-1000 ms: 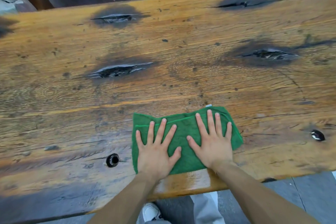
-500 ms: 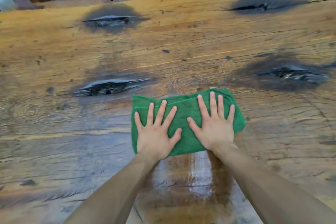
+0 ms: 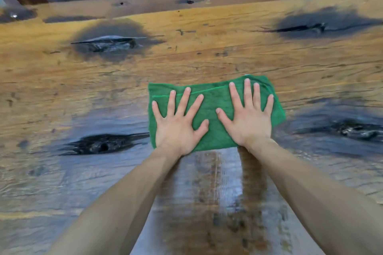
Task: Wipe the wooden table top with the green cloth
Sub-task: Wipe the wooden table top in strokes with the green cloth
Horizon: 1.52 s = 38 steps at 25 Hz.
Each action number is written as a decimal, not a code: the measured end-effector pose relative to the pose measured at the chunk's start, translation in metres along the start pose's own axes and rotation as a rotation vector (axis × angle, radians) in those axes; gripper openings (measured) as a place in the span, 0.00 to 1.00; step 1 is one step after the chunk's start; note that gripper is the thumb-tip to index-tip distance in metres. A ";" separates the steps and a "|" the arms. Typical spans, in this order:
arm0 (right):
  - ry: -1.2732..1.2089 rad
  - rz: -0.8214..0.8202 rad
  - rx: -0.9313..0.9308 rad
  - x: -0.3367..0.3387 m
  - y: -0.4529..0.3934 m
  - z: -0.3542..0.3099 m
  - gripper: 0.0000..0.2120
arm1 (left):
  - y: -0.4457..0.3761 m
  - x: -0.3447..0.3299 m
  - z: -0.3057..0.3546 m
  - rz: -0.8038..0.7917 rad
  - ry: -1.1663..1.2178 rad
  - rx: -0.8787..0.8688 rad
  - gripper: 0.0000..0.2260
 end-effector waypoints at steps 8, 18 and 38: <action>0.016 0.022 0.038 0.021 -0.152 0.007 0.39 | -0.148 0.026 -0.005 0.072 0.004 0.039 0.32; 0.009 0.044 0.101 0.045 -0.289 0.008 0.38 | -0.281 0.054 -0.012 0.080 -0.015 0.085 0.30; 0.014 0.009 0.157 0.035 -0.194 0.055 0.38 | -0.180 0.032 0.046 0.050 0.015 0.103 0.31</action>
Point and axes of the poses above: each hand's wrist, its own y-axis away from the middle knuckle, its own x-axis out of the back of the hand, z = x × y, the point moved 4 cm from there along -y, towards the middle knuckle, and after that the axes turned 1 degree about z, right-handed, at the moved point
